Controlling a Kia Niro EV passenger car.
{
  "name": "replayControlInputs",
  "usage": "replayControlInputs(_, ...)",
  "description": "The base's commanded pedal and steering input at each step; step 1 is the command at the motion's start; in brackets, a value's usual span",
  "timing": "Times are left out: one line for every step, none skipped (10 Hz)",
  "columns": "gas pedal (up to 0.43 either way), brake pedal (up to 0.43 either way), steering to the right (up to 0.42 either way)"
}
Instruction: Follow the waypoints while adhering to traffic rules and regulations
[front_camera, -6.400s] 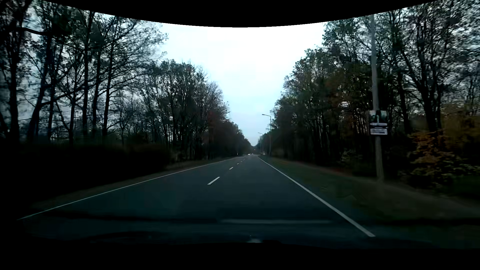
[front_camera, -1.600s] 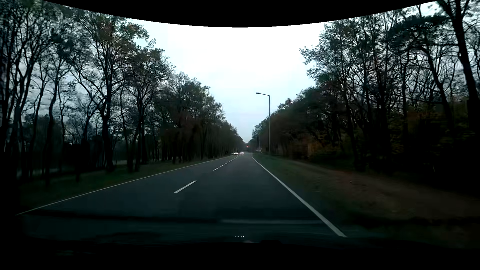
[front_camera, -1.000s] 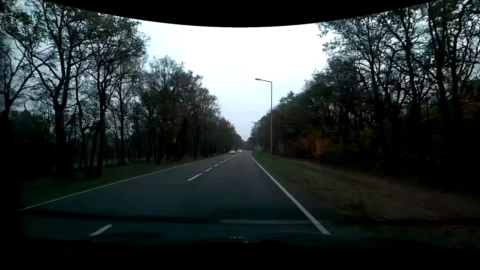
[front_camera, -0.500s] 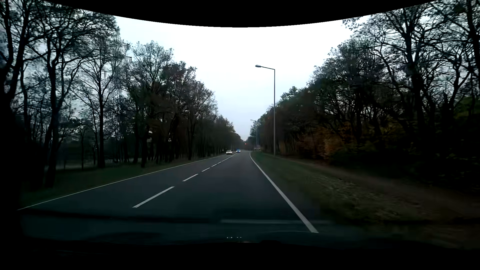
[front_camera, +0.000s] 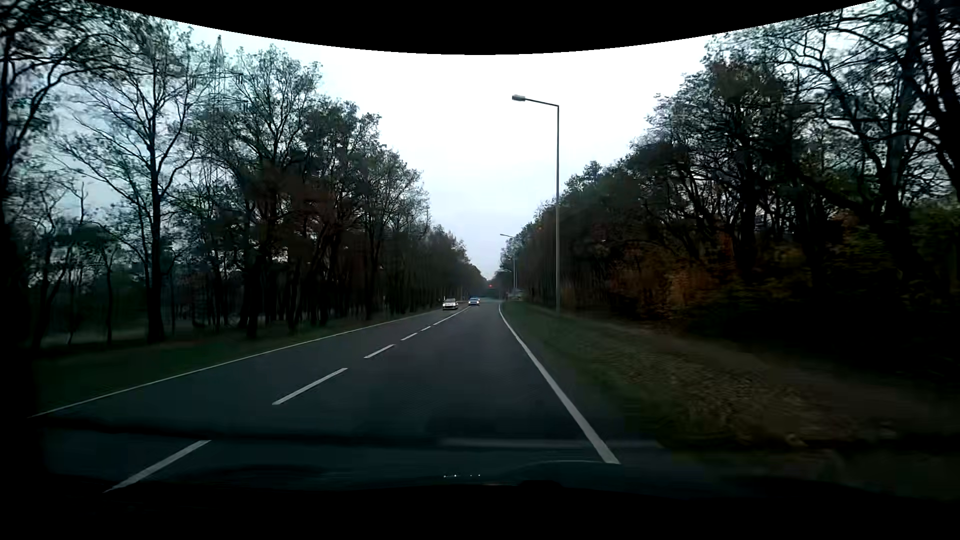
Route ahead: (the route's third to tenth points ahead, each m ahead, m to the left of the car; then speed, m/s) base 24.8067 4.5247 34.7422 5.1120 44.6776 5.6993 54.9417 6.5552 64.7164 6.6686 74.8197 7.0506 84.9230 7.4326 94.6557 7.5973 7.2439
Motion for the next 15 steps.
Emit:
replayControlInputs(0.000,0.226,-0.006)
replayControlInputs(0.000,0.226,-0.006)
replayControlInputs(0.000,0.220,-0.002)
replayControlInputs(0.000,0.220,0.000)
replayControlInputs(0.000,0.213,0.000)
replayControlInputs(0.000,0.207,0.000)
replayControlInputs(0.000,0.195,0.000)
replayControlInputs(0.000,0.183,0.000)
replayControlInputs(0.000,0.177,0.000)
replayControlInputs(0.000,0.159,-0.003)
replayControlInputs(0.000,0.140,-0.004)
replayControlInputs(0.000,0.134,-0.006)
replayControlInputs(0.000,0.098,-0.009)
replayControlInputs(0.000,0.000,-0.013)
replayControlInputs(0.000,0.000,-0.014)
